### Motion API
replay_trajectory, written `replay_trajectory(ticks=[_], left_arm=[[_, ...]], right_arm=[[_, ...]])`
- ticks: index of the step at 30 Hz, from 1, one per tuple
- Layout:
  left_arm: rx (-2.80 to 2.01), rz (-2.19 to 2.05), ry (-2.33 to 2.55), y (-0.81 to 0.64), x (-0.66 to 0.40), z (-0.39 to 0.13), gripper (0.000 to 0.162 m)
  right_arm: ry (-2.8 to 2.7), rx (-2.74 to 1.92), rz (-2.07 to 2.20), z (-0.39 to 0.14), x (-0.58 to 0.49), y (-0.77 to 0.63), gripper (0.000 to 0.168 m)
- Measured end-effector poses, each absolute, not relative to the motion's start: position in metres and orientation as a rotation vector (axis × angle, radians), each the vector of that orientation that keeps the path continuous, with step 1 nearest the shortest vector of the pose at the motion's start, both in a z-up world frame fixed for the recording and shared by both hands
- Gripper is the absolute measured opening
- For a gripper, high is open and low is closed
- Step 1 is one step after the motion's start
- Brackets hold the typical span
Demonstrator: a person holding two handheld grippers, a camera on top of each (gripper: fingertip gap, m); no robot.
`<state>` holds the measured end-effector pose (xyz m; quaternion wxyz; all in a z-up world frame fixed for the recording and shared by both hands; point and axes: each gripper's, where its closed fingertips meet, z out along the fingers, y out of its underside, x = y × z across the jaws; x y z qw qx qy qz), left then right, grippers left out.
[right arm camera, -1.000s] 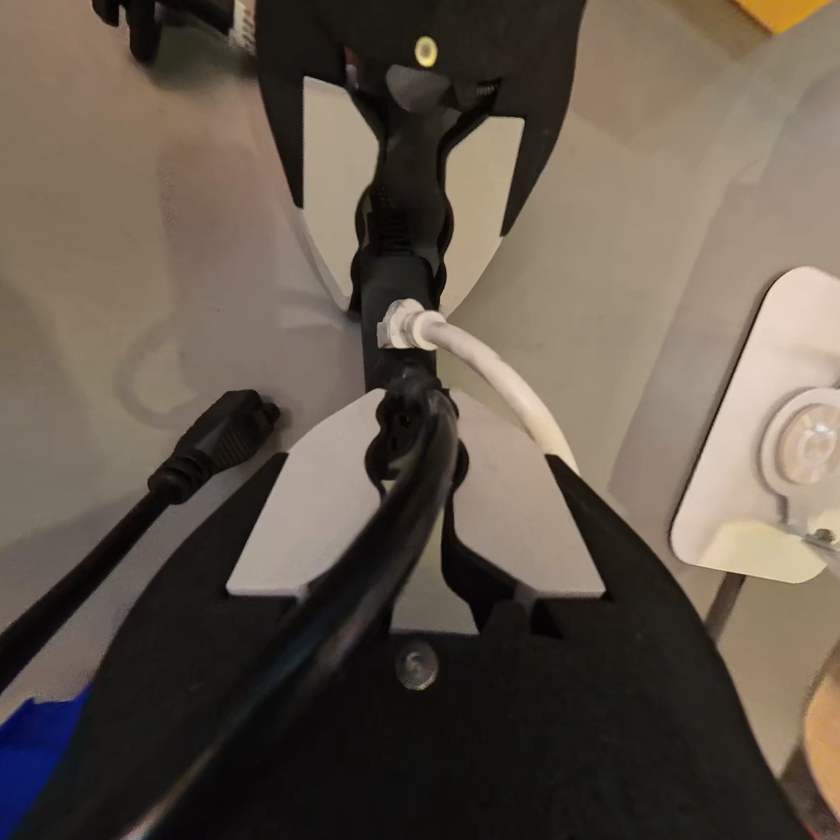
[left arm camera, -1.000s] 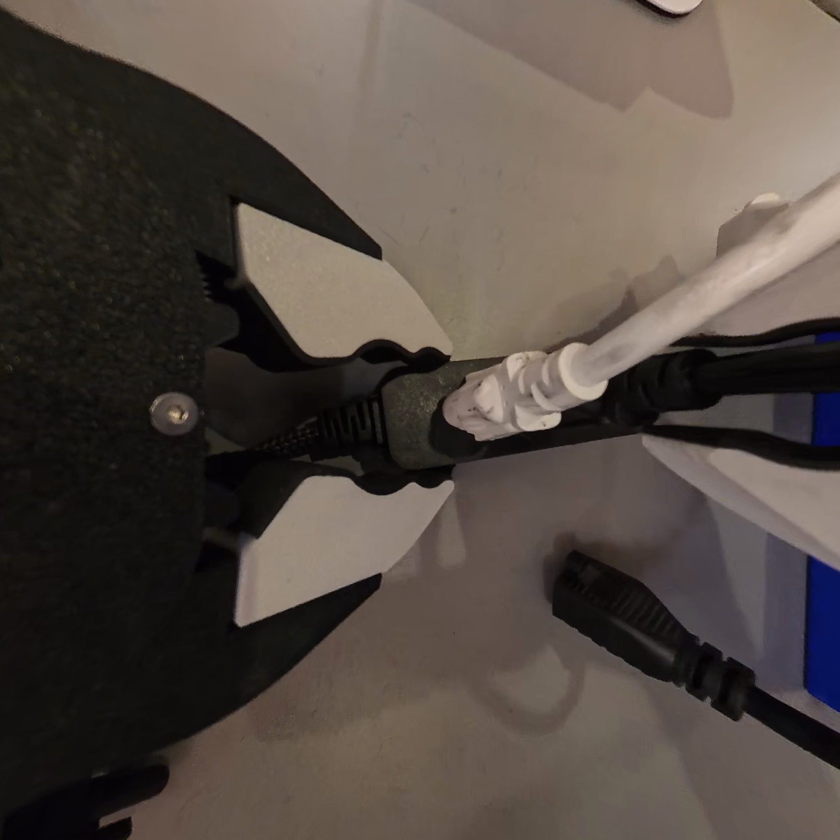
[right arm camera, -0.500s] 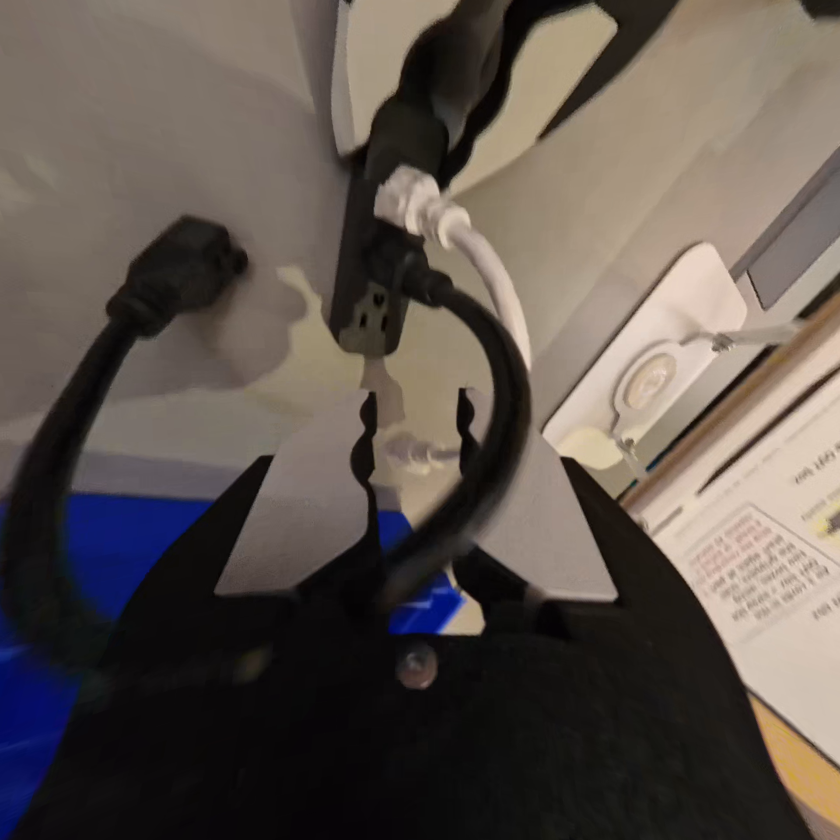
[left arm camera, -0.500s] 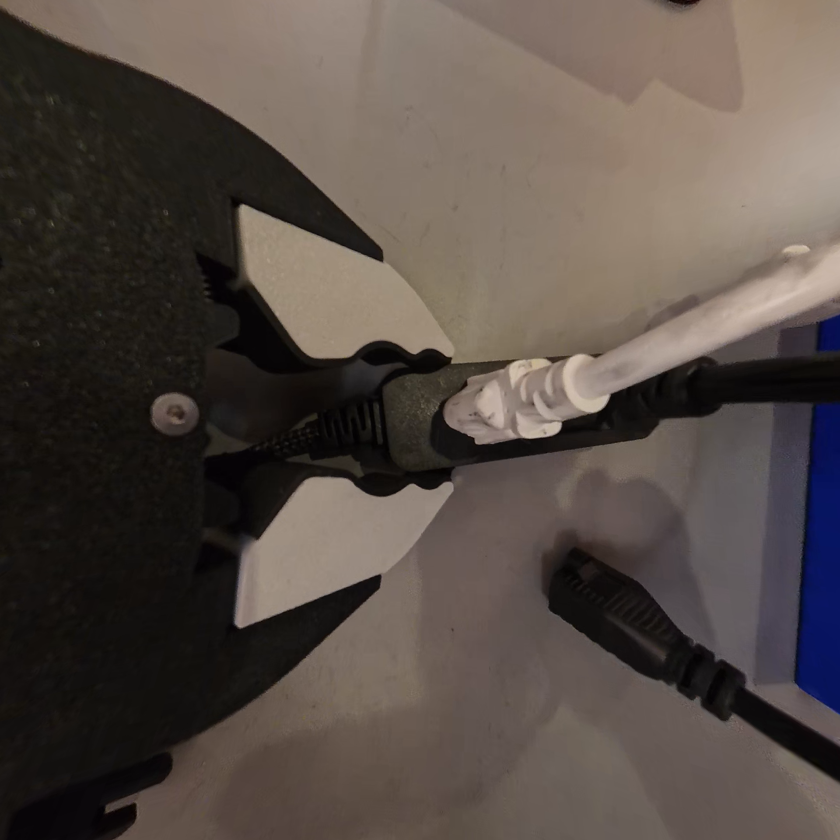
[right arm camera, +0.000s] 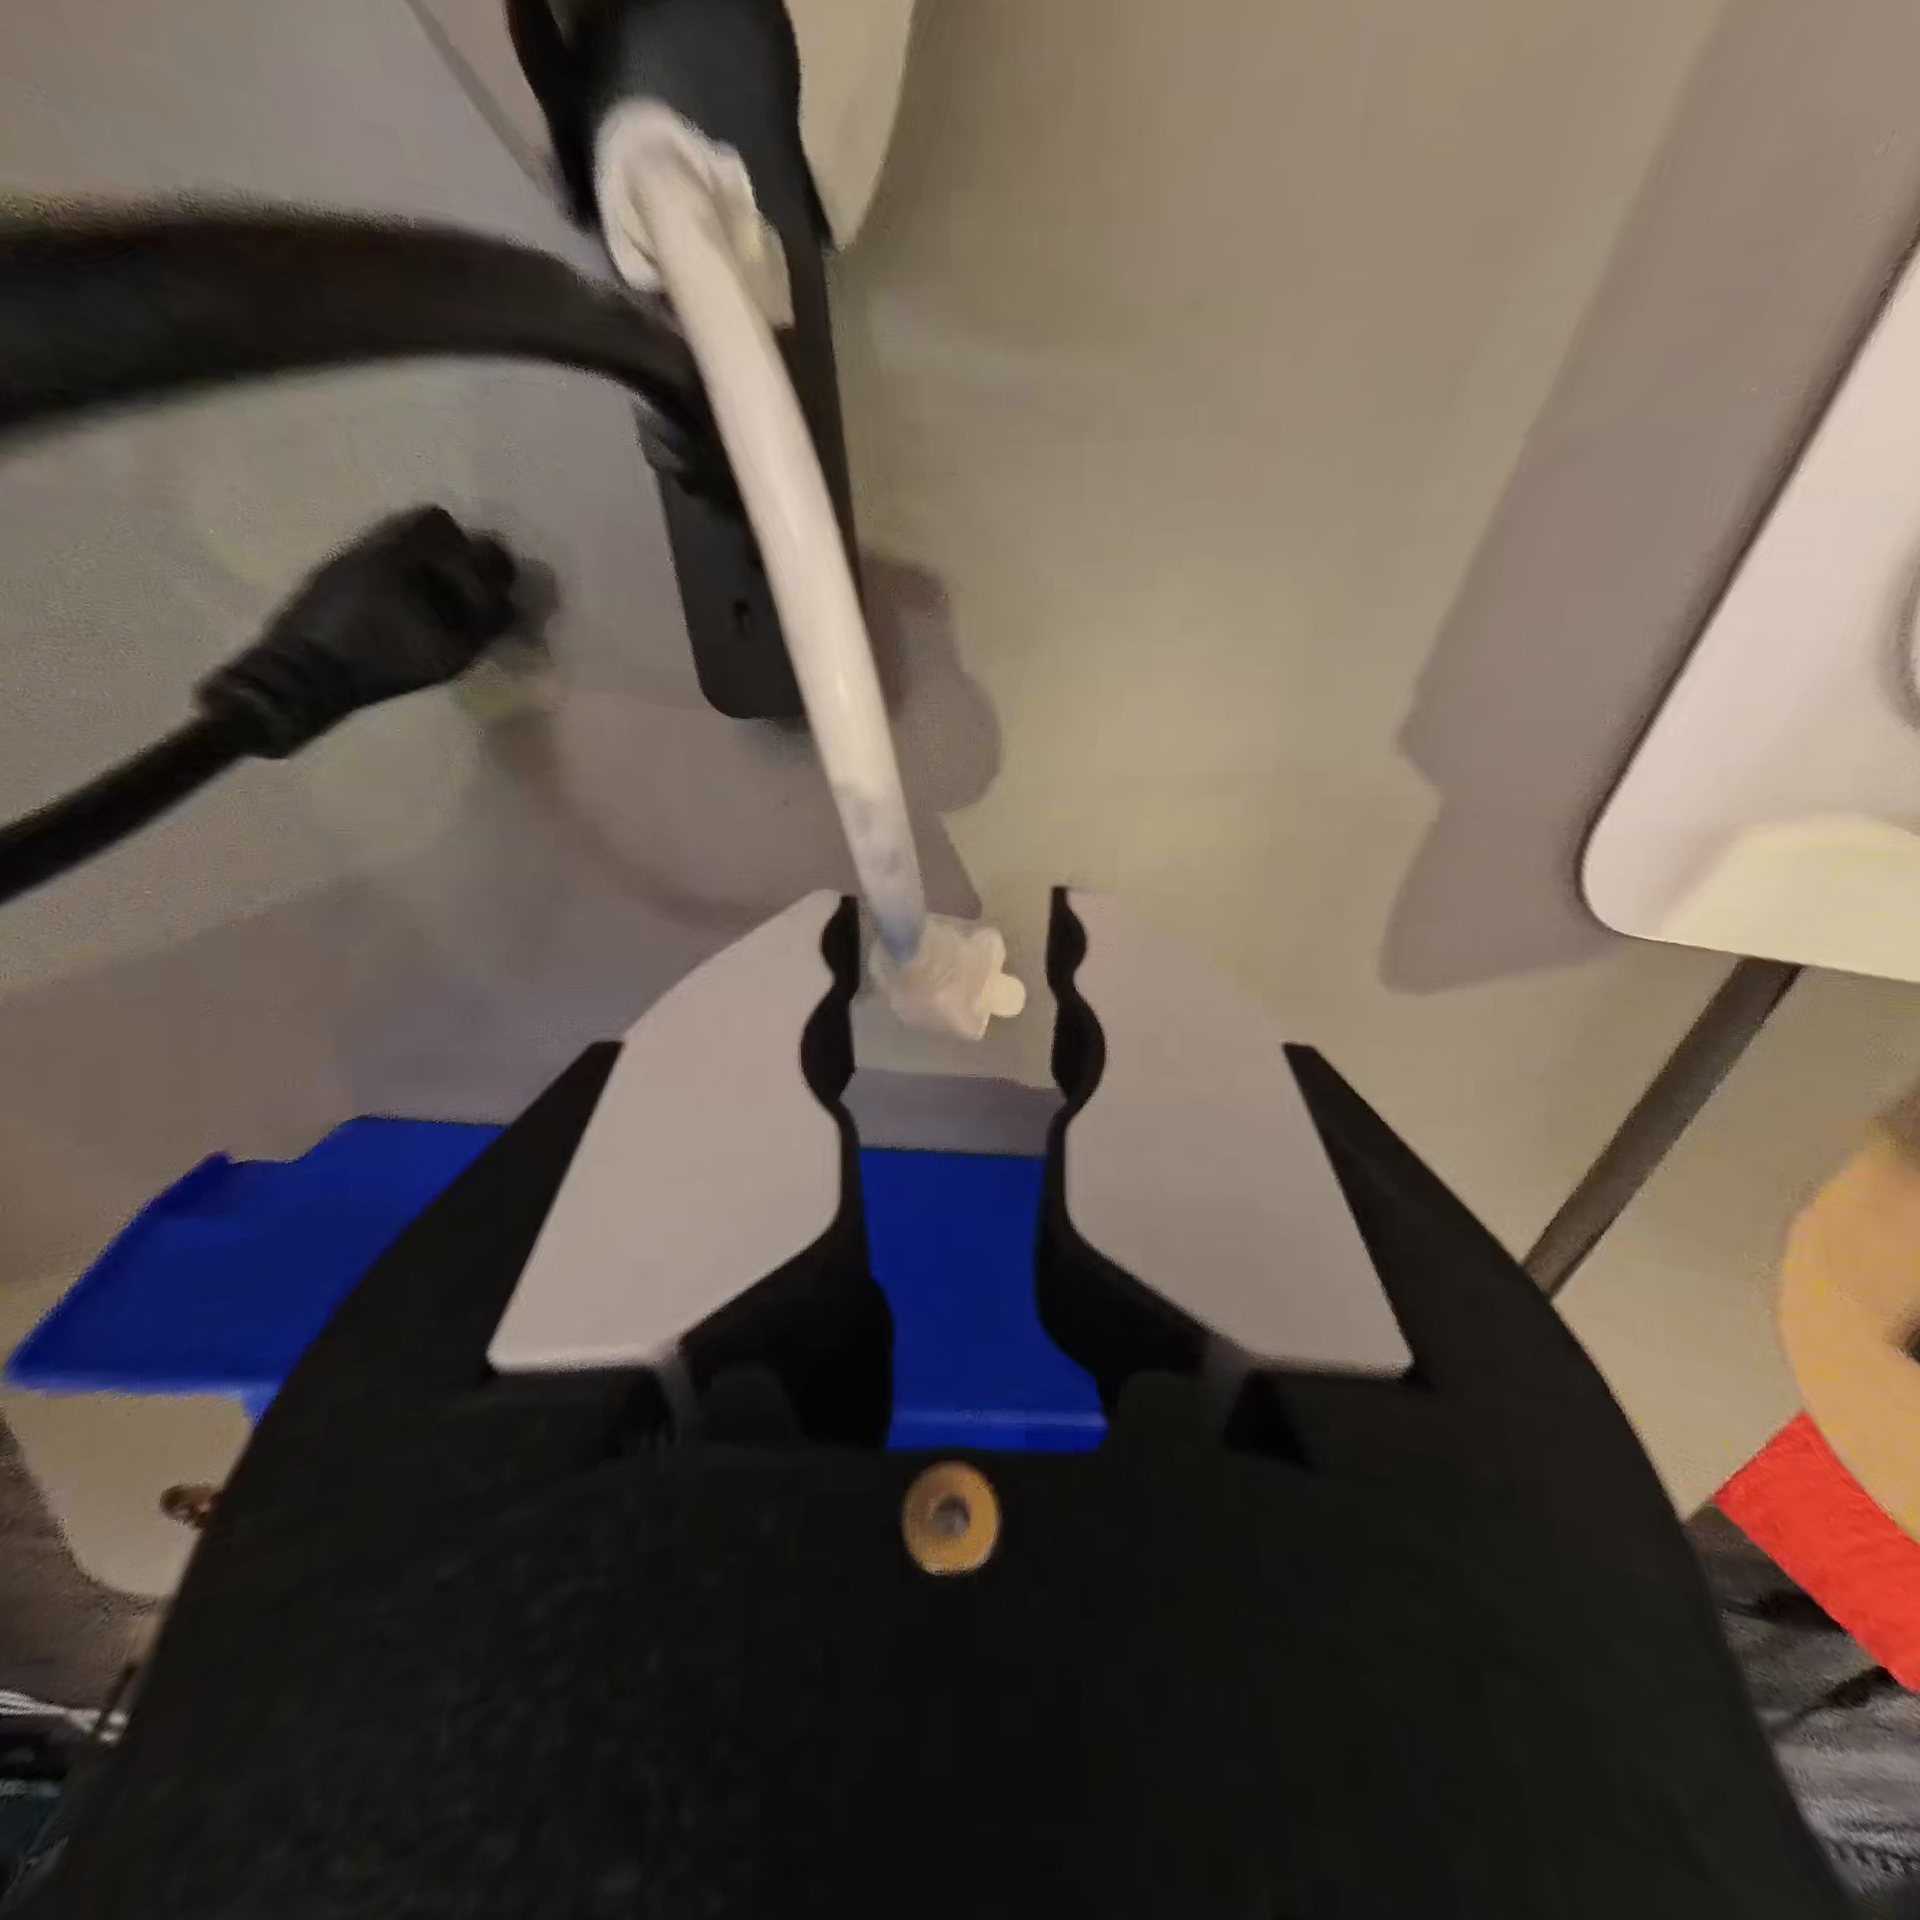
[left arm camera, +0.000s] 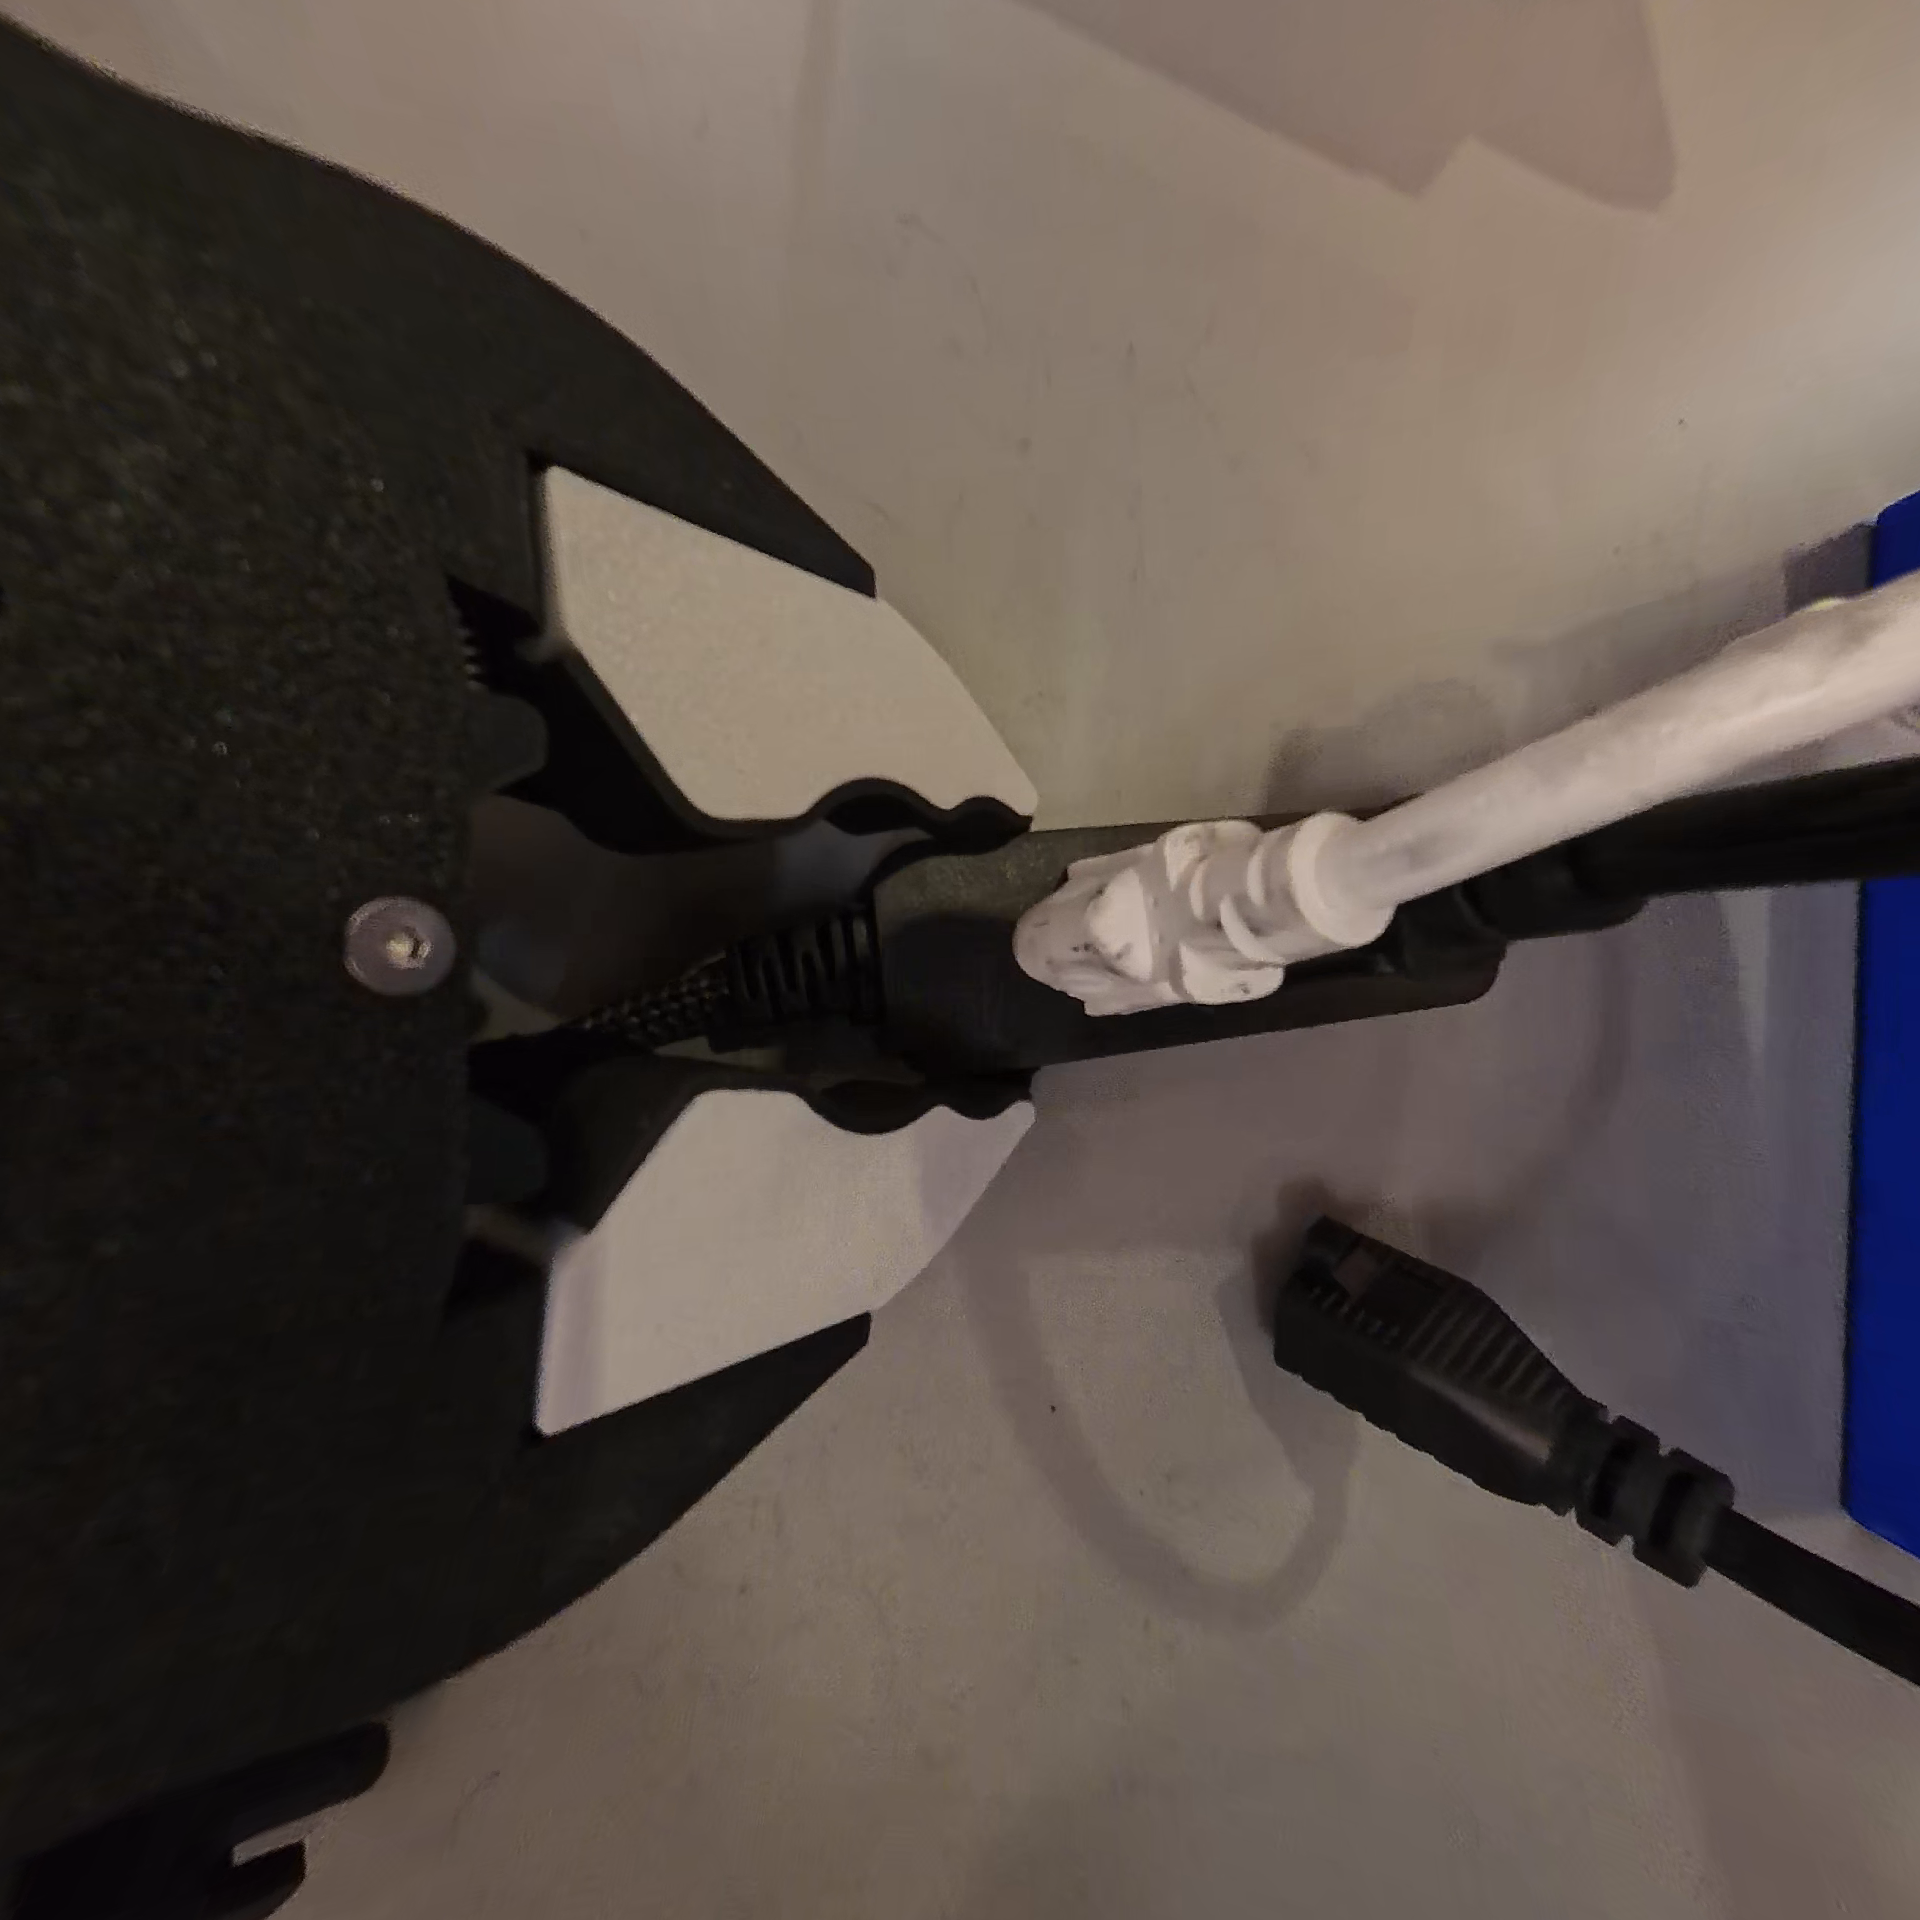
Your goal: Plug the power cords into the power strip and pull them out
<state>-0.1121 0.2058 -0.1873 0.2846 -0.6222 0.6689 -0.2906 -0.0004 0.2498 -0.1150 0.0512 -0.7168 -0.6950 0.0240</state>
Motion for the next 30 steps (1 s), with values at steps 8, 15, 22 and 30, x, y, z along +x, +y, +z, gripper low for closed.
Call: replay_trajectory(ticks=[8, 15, 22, 30], left_arm=[[-1.633, -0.781, 1.812, 0.202, -0.11, -0.187, 0.045], [-1.577, -0.728, 1.838, 0.197, -0.105, -0.188, 0.045], [-1.595, -0.74, 1.816, 0.199, -0.105, -0.187, 0.046], [-1.601, -0.707, 1.826, 0.199, -0.102, -0.188, 0.046]], right_arm=[[-2.035, -1.675, -0.109, -0.063, -0.052, 0.293, 0.012], [-2.01, -1.809, 0.274, -0.131, -0.102, 0.305, 0.01], [-1.873, -1.756, 0.835, -0.144, -0.171, 0.289, 0.012], [-1.852, -1.773, 0.982, -0.14, -0.175, 0.274, 0.016]])
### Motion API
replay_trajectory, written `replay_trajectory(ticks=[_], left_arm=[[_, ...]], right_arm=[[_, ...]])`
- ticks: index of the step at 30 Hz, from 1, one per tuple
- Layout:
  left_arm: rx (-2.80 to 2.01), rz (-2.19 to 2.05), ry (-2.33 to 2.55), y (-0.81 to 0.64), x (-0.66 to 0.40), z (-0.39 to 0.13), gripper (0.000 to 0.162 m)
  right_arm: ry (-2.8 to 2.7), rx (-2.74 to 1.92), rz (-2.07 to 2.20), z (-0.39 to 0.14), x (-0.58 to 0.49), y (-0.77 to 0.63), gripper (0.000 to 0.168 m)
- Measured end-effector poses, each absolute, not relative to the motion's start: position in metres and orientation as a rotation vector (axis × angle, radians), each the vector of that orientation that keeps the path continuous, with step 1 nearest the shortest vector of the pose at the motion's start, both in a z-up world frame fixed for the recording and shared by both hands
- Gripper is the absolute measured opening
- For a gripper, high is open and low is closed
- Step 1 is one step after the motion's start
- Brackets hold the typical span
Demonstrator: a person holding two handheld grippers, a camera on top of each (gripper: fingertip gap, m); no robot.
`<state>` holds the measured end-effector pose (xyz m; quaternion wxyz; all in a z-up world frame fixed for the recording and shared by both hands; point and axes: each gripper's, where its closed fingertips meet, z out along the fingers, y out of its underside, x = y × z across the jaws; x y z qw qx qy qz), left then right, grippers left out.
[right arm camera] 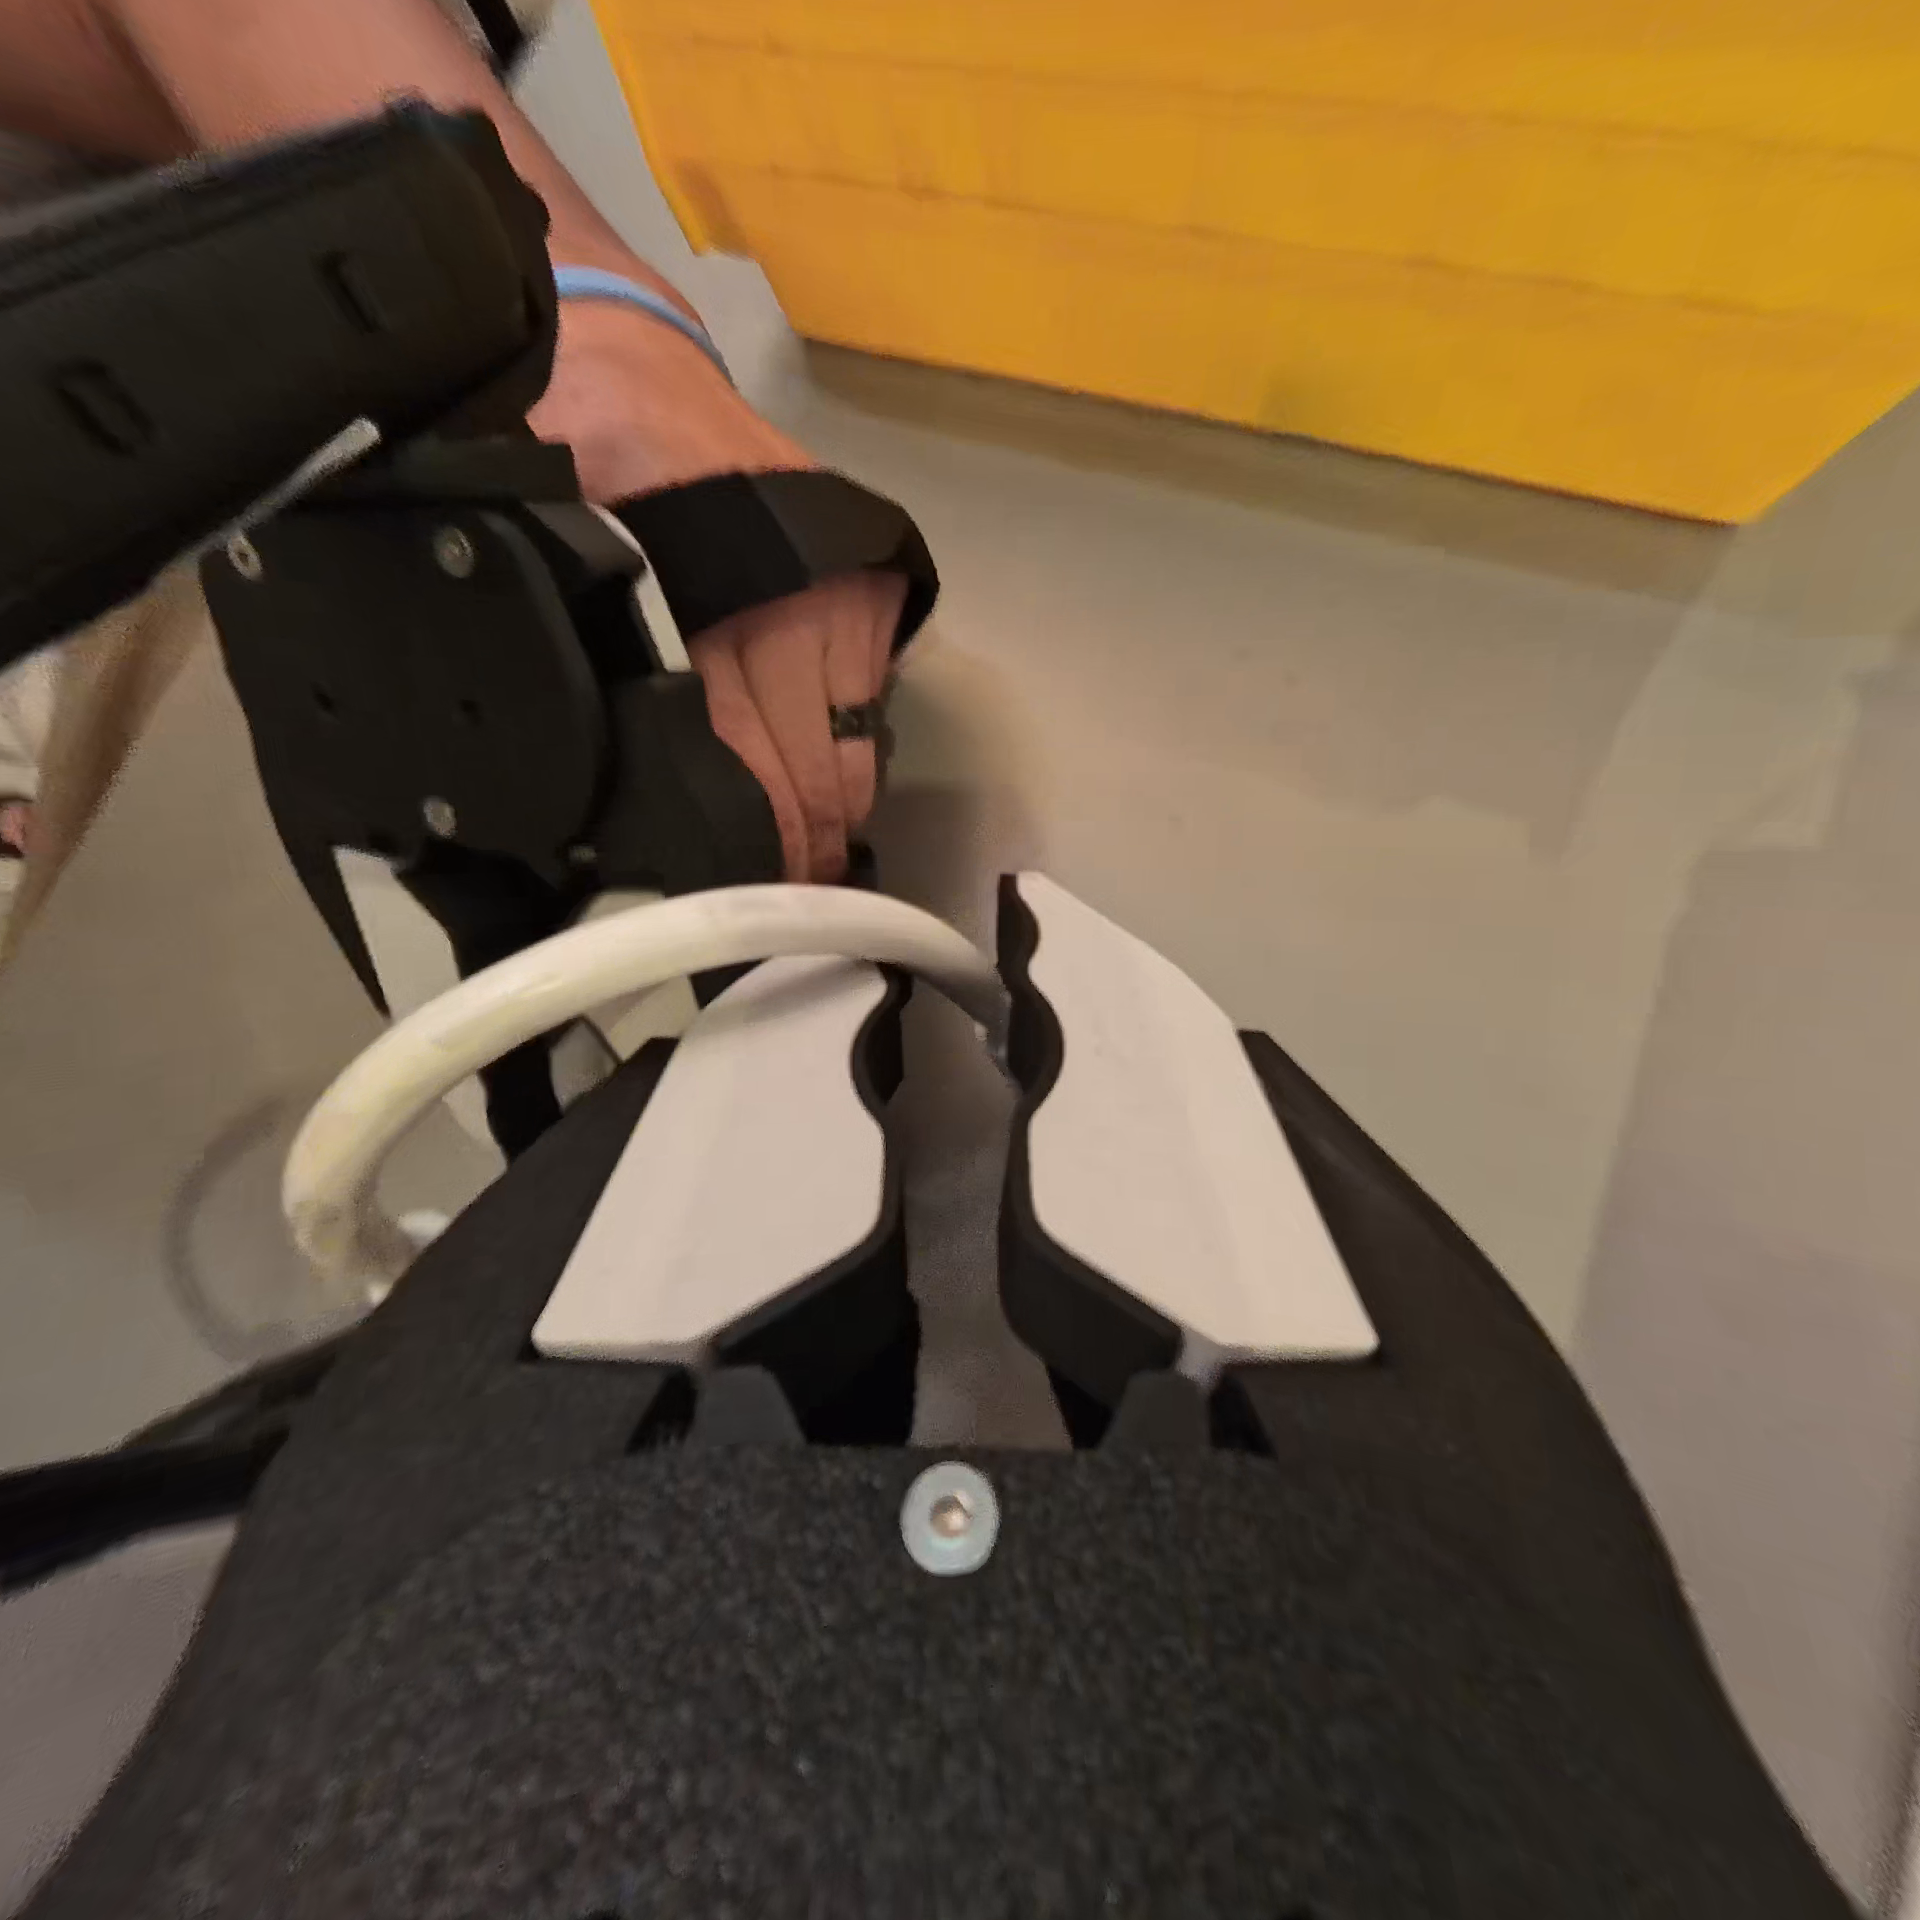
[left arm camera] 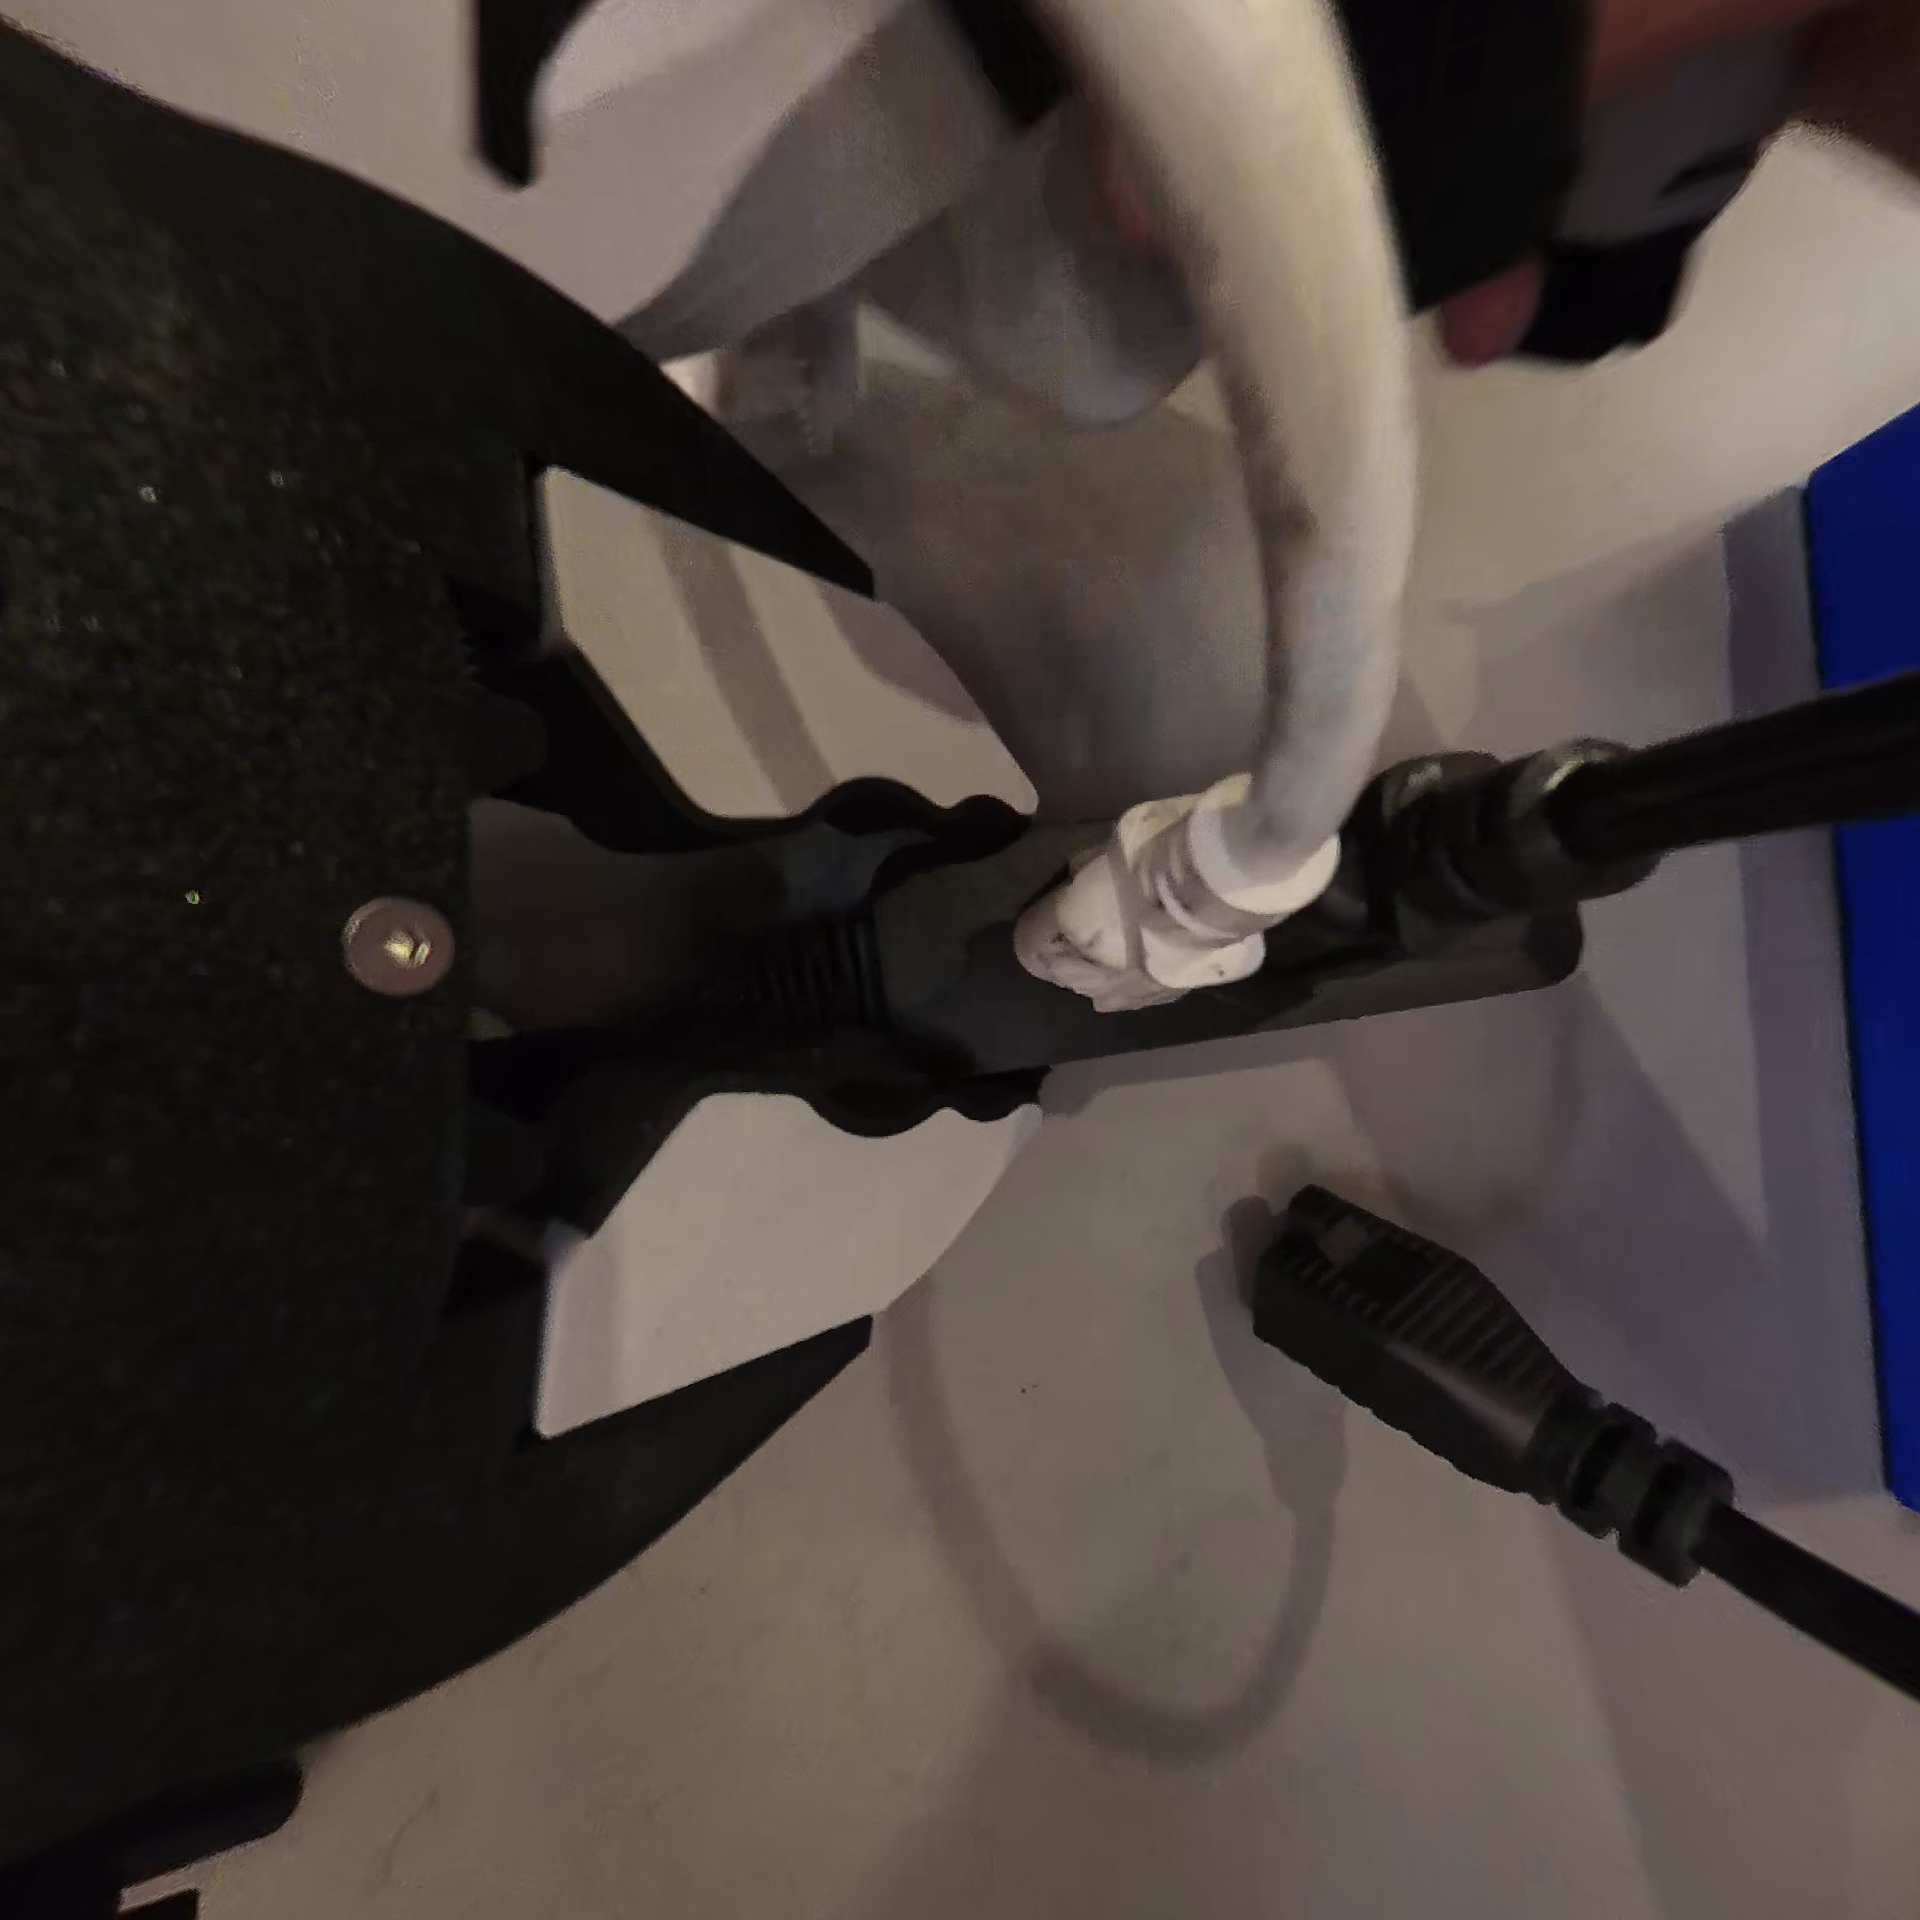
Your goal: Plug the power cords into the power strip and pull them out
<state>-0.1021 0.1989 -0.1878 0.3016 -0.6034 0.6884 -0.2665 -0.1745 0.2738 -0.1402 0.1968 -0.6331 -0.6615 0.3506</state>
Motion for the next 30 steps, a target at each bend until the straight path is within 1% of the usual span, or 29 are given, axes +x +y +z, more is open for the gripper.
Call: replay_trajectory(ticks=[5, 7, 12, 15, 17, 18, 19, 22, 23, 26, 30], left_arm=[[-1.642, -0.793, 1.813, 0.198, -0.103, -0.188, 0.045], [-1.65, -0.801, 1.814, 0.199, -0.104, -0.188, 0.045], [-1.683, -0.853, 1.806, 0.2, -0.105, -0.187, 0.045], [-1.68, -0.847, 1.808, 0.2, -0.106, -0.188, 0.045], [-1.684, -0.852, 1.808, 0.2, -0.106, -0.188, 0.045], [-1.686, -0.855, 1.807, 0.2, -0.106, -0.187, 0.045], [-1.688, -0.857, 1.807, 0.2, -0.106, -0.187, 0.045], [-1.692, -0.86, 1.805, 0.2, -0.106, -0.187, 0.045], [-1.692, -0.859, 1.805, 0.2, -0.106, -0.187, 0.044], [-1.682, -0.842, 1.809, 0.2, -0.106, -0.188, 0.044], [-1.684, -0.841, 1.808, 0.2, -0.106, -0.187, 0.044]], right_arm=[[-2.028, -1.951, 0.481, -0.142, -0.112, 0.302, 0.017], [-2.021, -1.995, 0.397, -0.137, -0.096, 0.305, 0.02], [-1.991, -2.116, 0.26, -0.134, -0.062, 0.297, 0.039], [-2.031, -2.153, 0.035, -0.127, -0.028, 0.289, 0.048], [-2.015, -2.136, -0.036, -0.113, -0.012, 0.279, 0.042], [-2.002, -2.143, -0.032, -0.108, -0.007, 0.269, 0.037], [-1.99, -2.142, 0.016, -0.104, -0.008, 0.257, 0.035], [-1.937, -2.106, 0.404, -0.099, -0.037, 0.208, 0.03], [-1.896, -2.081, 0.474, -0.099, -0.048, 0.202, 0.029], [-1.818, -2.035, 0.439, -0.105, -0.067, 0.215, 0.029], [-1.968, -2.008, 0.331, -0.124, -0.069, 0.214, 0.027]])
